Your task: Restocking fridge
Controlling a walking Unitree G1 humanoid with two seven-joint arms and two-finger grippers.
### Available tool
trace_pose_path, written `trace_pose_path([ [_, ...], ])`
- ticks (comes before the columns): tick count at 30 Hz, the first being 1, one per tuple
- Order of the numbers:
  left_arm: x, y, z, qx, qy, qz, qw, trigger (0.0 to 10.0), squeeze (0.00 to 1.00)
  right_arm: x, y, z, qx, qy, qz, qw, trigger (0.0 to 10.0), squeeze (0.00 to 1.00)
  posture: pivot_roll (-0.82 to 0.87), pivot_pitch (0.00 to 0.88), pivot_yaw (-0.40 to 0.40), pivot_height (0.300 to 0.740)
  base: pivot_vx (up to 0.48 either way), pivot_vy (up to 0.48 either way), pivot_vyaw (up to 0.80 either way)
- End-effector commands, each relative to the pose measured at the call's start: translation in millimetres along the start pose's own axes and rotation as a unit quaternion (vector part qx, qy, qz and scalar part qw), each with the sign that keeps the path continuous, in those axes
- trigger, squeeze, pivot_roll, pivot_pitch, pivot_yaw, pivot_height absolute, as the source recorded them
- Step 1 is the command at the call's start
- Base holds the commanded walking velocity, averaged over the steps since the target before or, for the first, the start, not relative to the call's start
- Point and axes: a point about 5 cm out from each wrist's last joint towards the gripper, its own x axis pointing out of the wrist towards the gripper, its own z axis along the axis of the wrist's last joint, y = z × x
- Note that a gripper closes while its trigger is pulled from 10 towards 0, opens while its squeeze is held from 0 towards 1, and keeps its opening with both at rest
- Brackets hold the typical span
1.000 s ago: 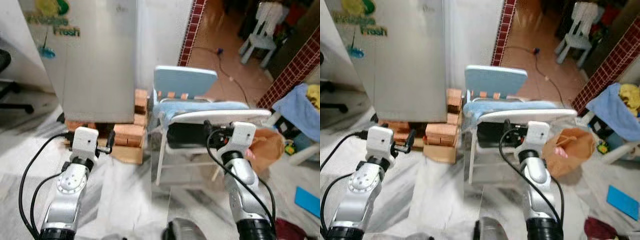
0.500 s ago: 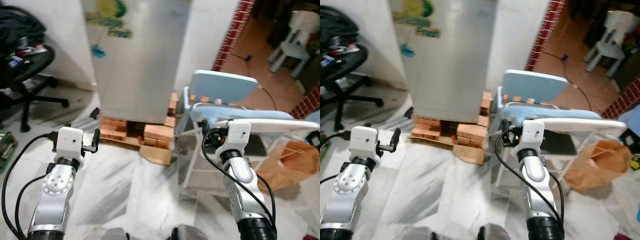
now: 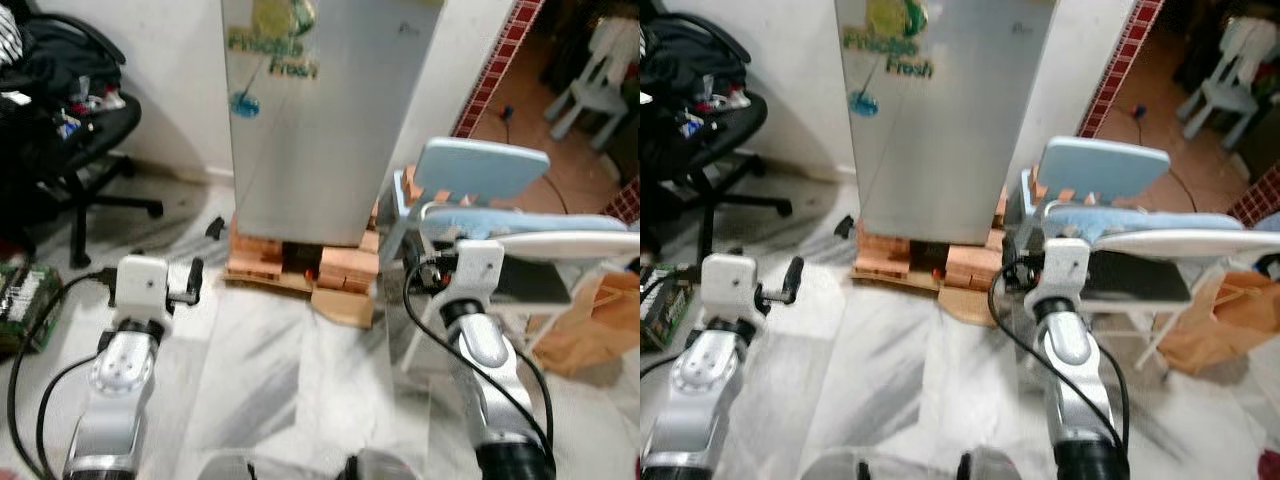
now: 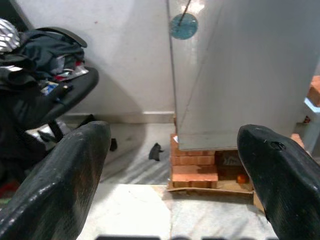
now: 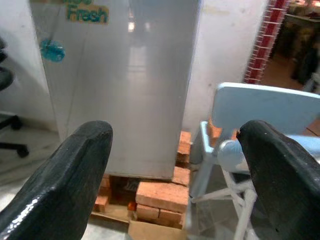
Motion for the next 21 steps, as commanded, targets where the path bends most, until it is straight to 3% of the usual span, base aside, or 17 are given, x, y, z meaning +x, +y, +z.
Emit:
trace_pose_path([
  [1,4.0,-11.4,6.2,-0.014,-0.012,-0.021,1.0,10.0,0.0,-4.2,-15.0,-3.2,-0.008,0.012,-0.023,1.0,10.0,0.0,0.01,0.033,-0.067,0.74,0.0,0.48,-0.8],
  [8,3.1,-13.5,7.6,-0.029,-0.02,-0.035,0.999,10.0,0.0,-4.2,-15.3,-2.3,-0.015,0.009,-0.023,1.0,10.0,0.0,0.01,0.037,-0.066,0.74,0.0,0.473,-0.76],
  [15,3.0,-12.7,5.4,-0.034,-0.014,-0.033,0.999,10.0,0.0,-3.5,-15.5,-2.7,-0.024,0.006,-0.026,0.999,10.0,0.0,0.01,0.036,-0.052,0.74,0.0,0.466,0.0],
  [21,4.6,-8.3,6.5,-0.026,-0.018,-0.043,0.999,10.0,0.0,-1.3,-13.1,-4.5,-0.018,0.009,-0.033,0.999,10.0,0.0,0.02,0.04,-0.043,0.74,0.0,0.461,-0.71],
])
